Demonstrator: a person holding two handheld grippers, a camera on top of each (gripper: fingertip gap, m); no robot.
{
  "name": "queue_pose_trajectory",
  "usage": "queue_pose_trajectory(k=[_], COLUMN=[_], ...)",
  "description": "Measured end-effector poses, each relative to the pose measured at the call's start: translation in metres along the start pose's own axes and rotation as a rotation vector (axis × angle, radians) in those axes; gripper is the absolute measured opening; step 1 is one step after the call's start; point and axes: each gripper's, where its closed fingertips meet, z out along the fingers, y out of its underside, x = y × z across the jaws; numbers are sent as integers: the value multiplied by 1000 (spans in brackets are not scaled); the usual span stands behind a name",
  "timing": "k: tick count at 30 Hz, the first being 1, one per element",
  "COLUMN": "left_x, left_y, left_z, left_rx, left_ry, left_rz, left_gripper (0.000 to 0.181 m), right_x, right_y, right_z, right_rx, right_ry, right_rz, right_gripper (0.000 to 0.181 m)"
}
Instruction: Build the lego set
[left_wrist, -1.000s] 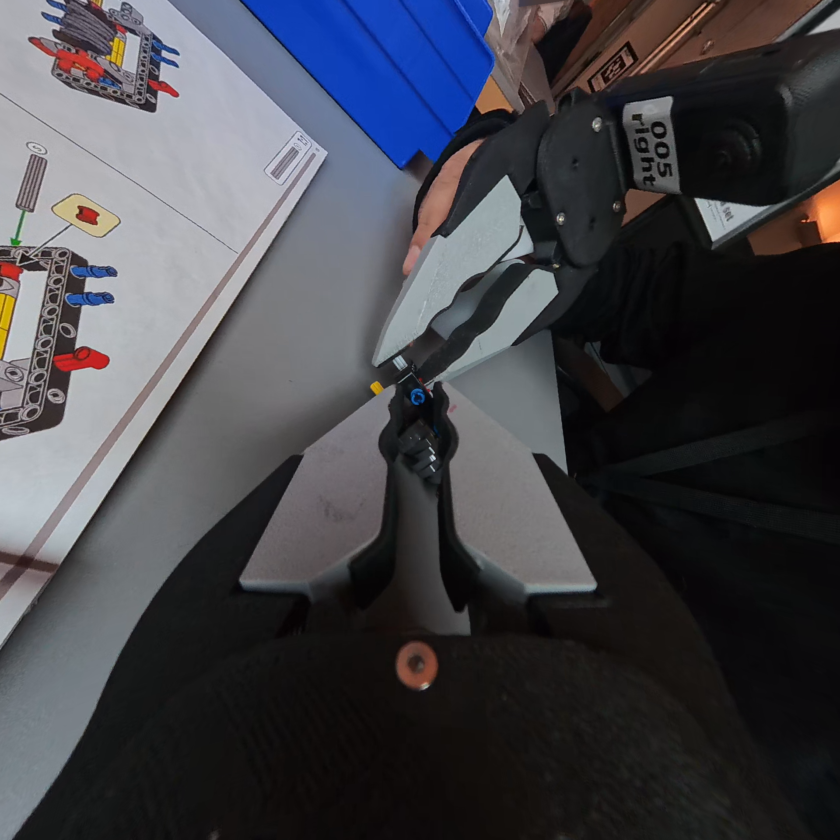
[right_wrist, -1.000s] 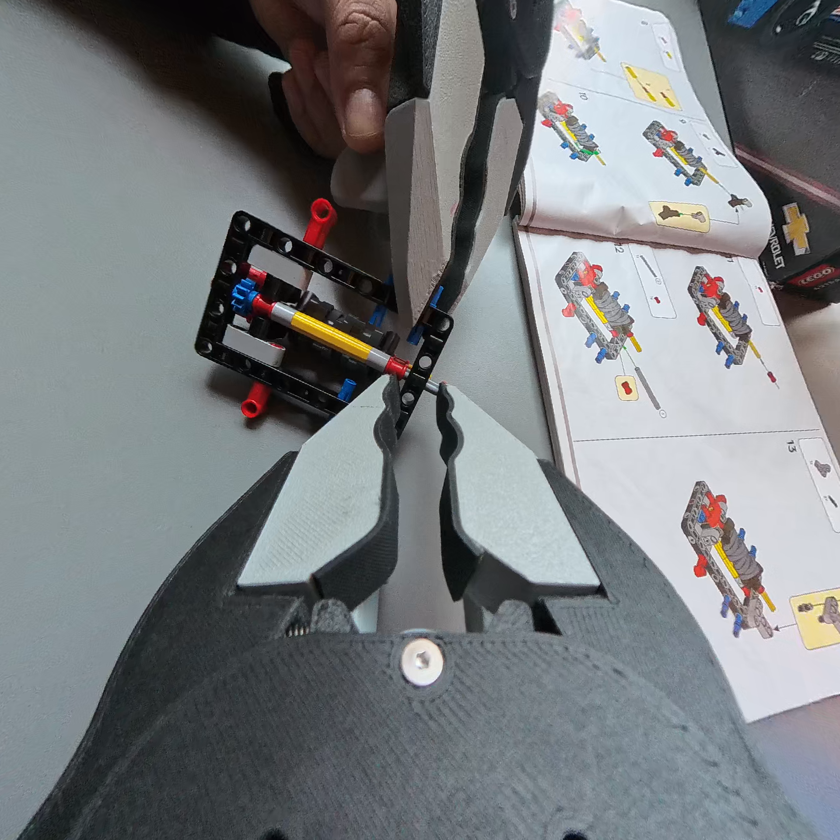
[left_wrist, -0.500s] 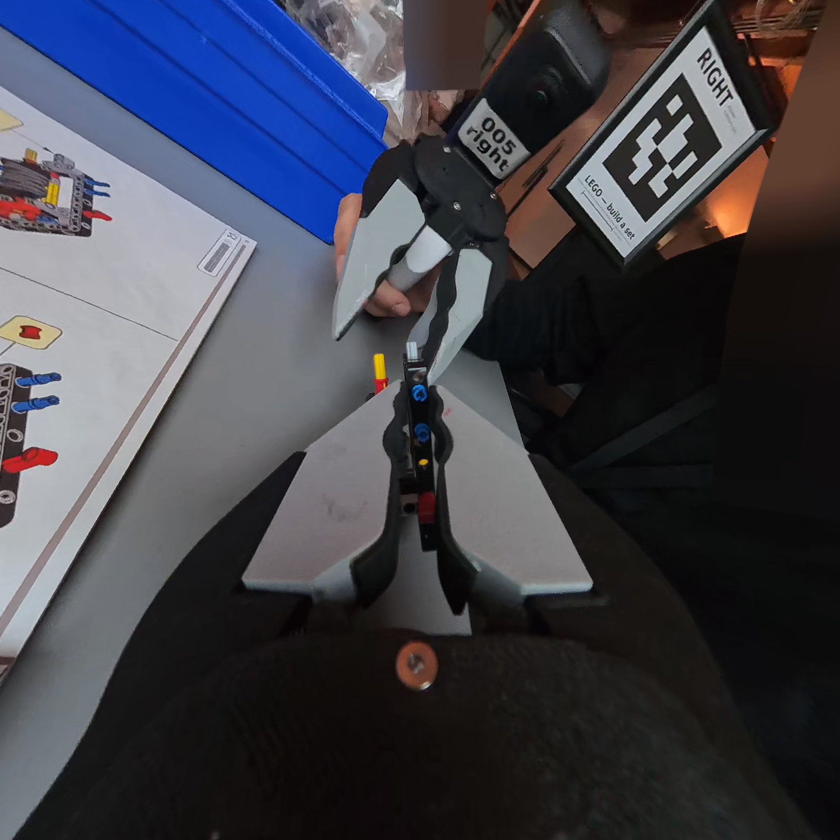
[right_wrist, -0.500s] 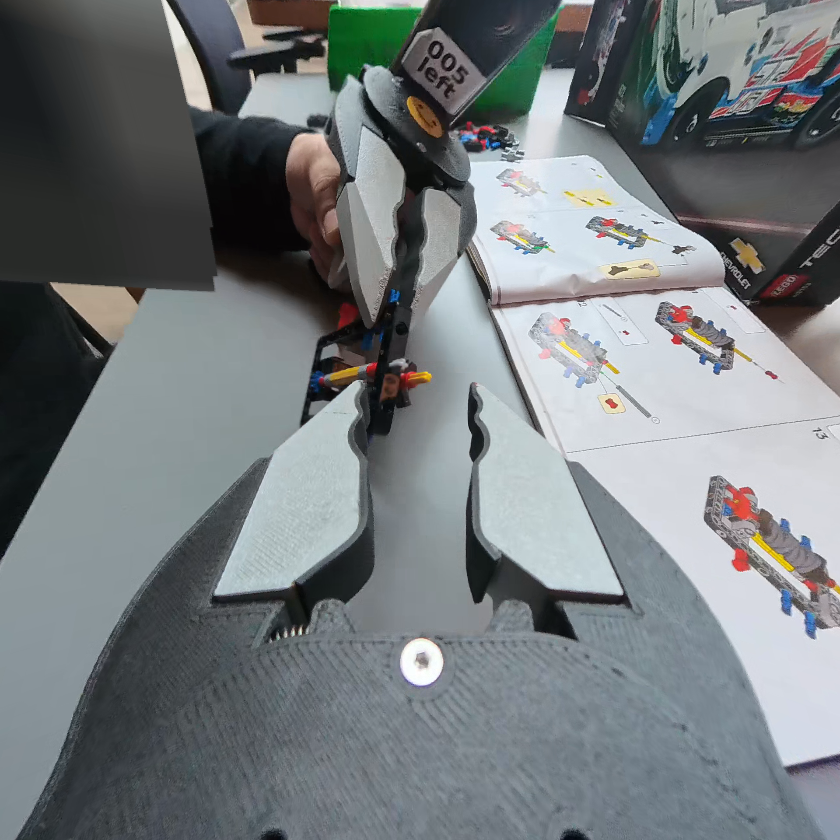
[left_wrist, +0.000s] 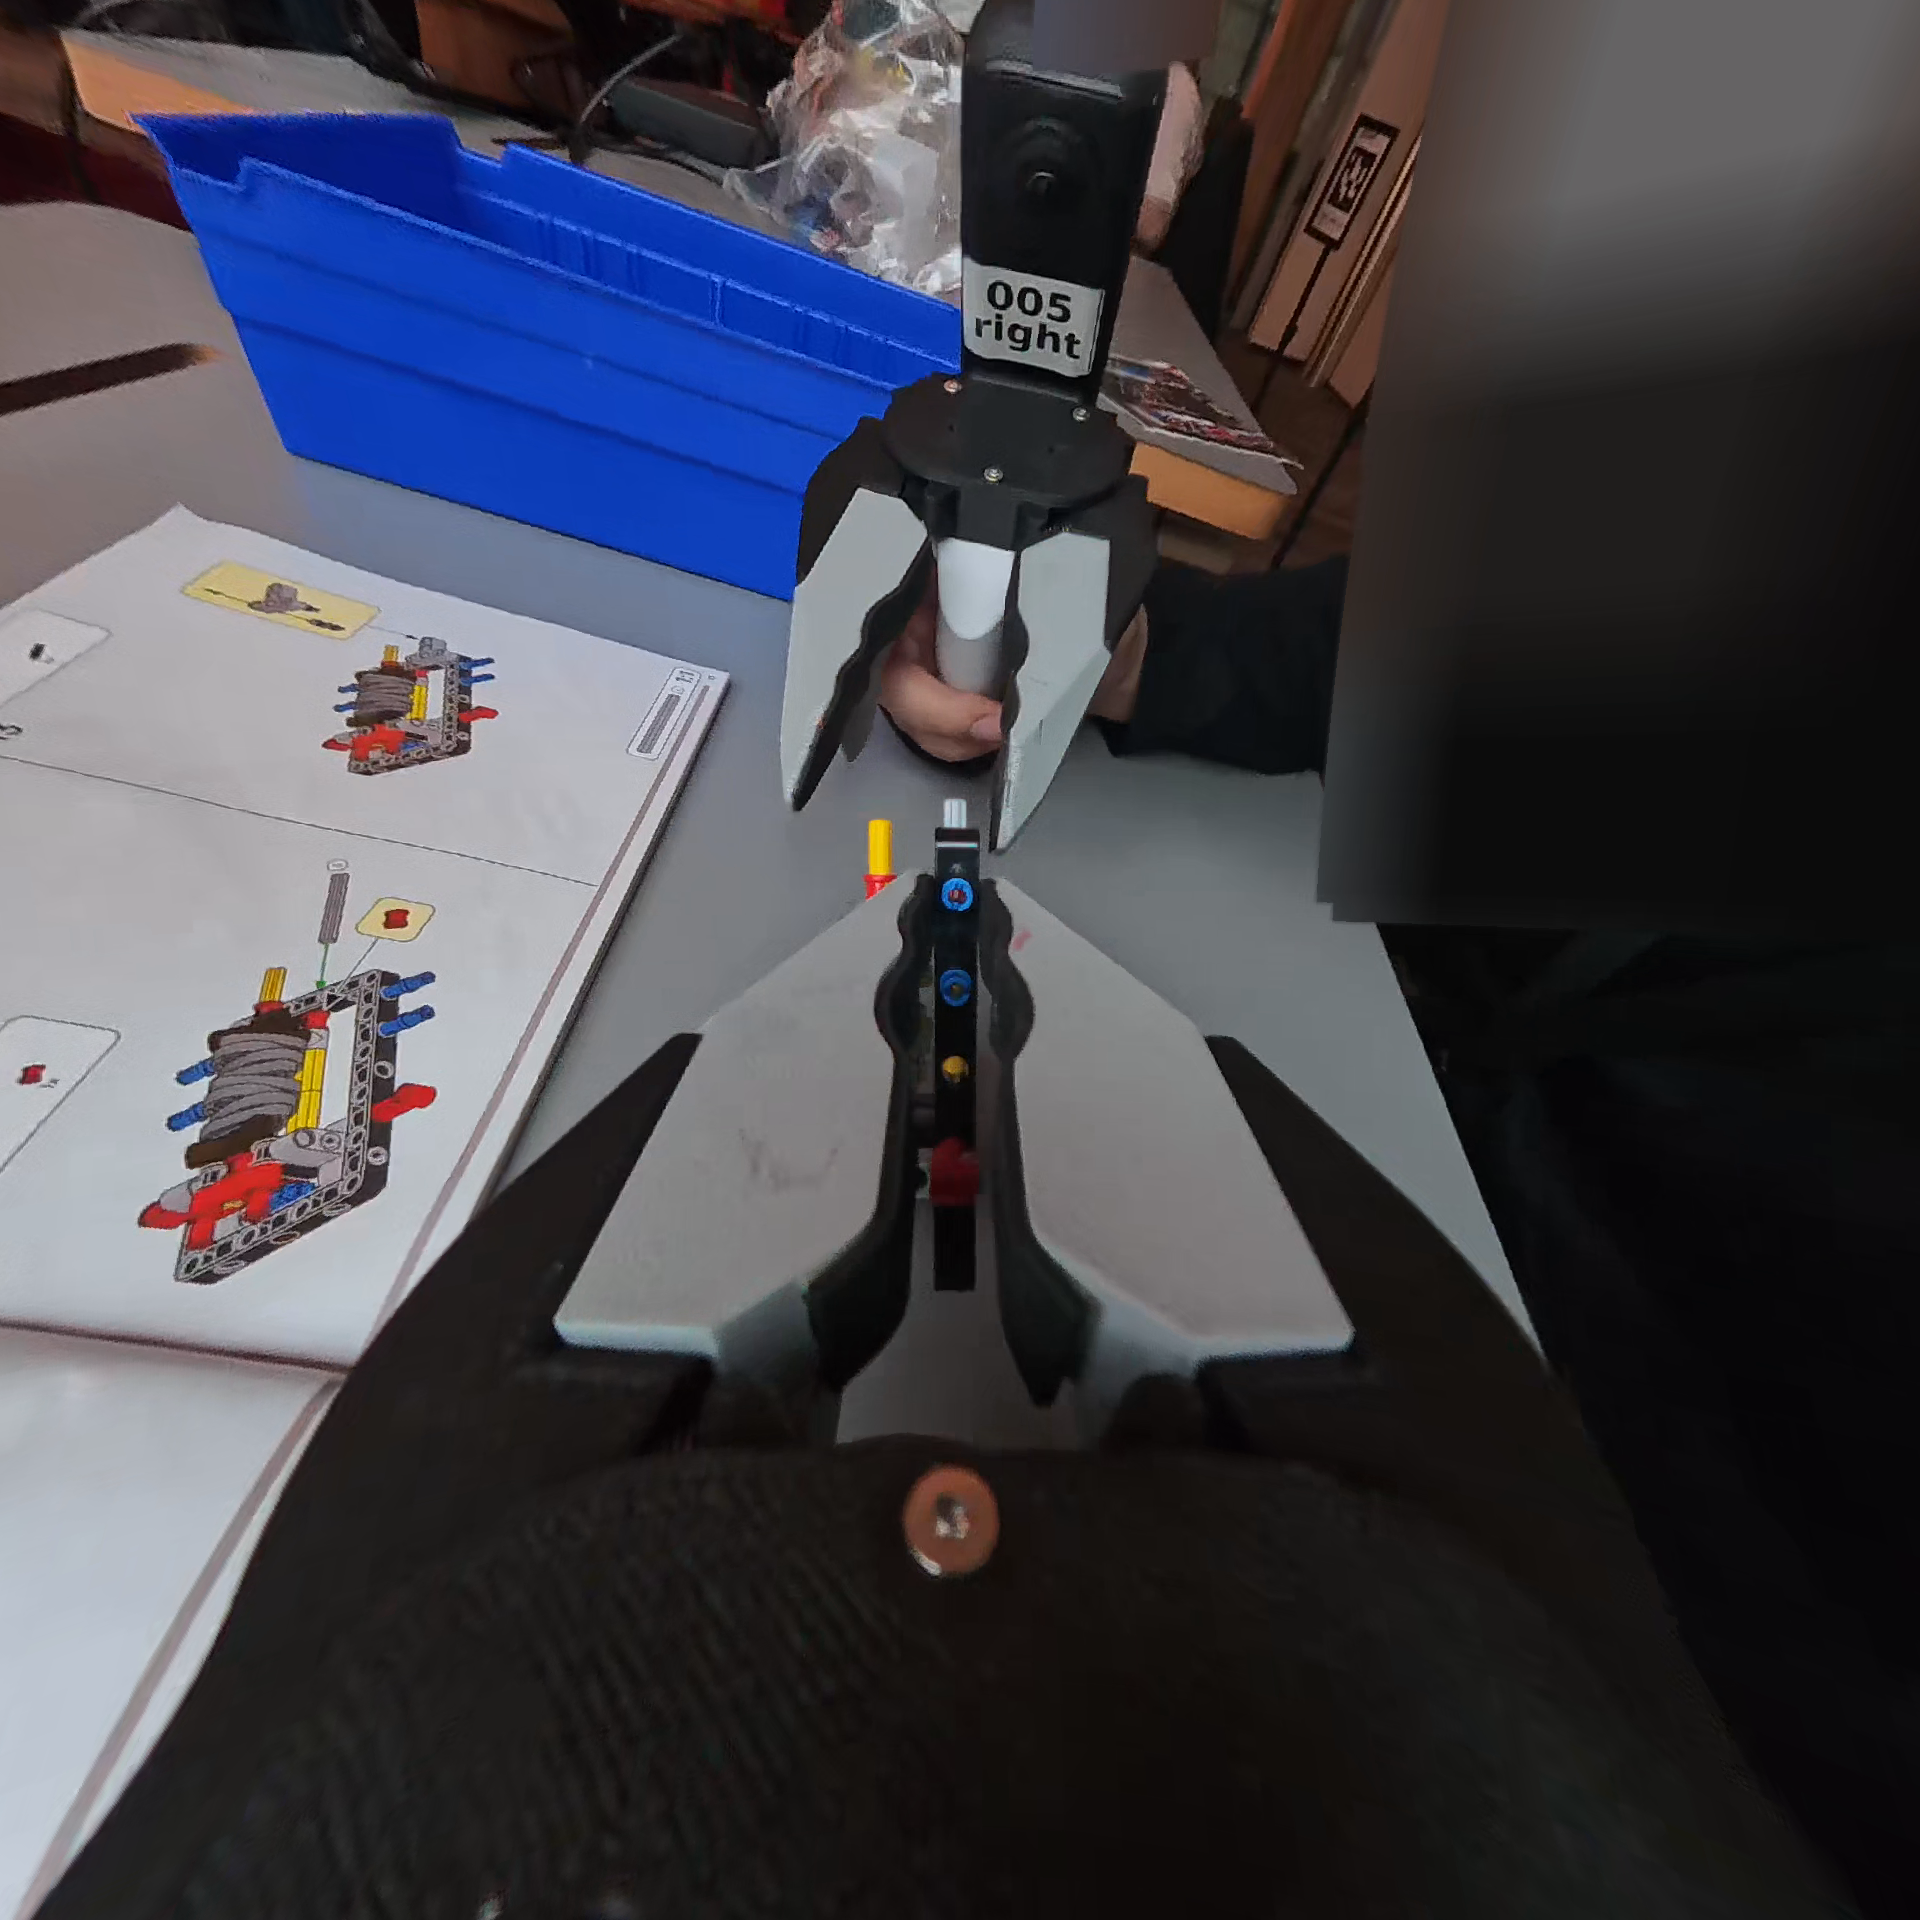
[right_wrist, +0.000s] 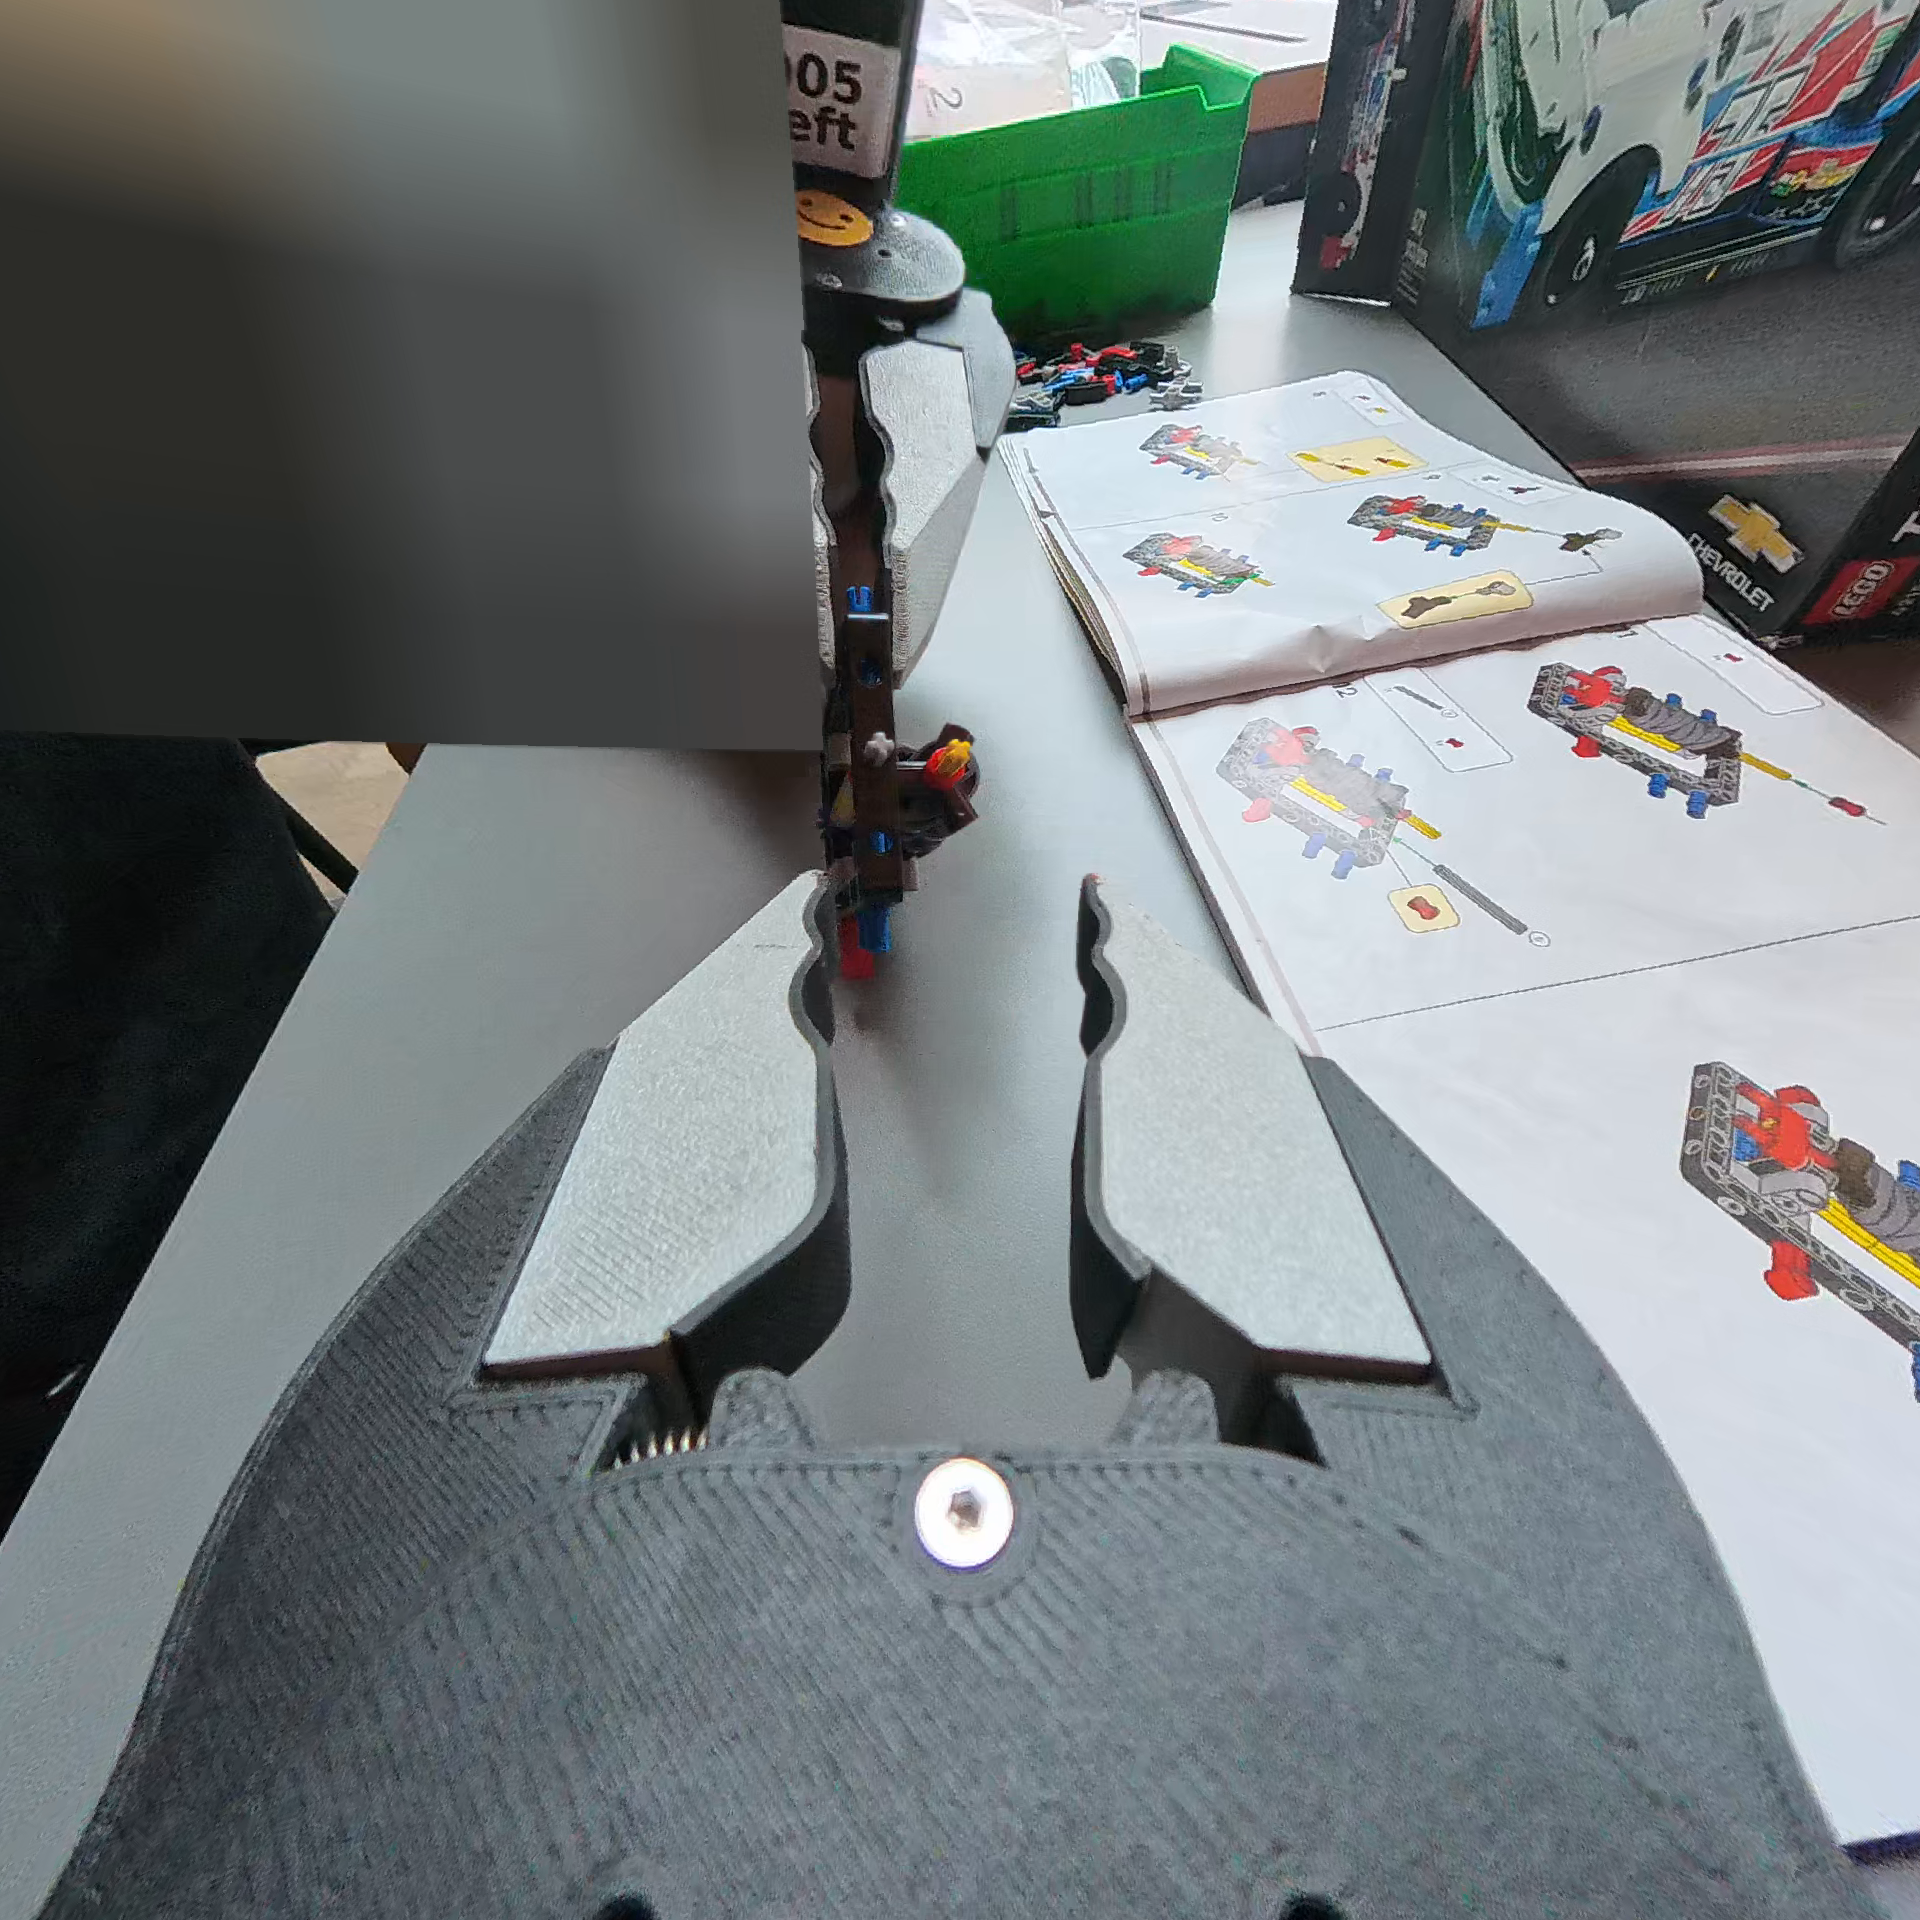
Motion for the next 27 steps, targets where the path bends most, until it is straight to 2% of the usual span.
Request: queue_pose_trajectory(k=[4,27], left_x=[-6,-17], left_y=[0,4], left_z=[-4,-9], left_rx=[12,54], left_ry=[14,75], left_rz=[-72,-192], left_gripper=[5,6], right_x=[-2,-3], right_y=[2,8], right_z=[0,6], right_rx=[-10,-61], right_ry=[-10,12], right_rz=[-3,-50], right_gripper=[42,36])
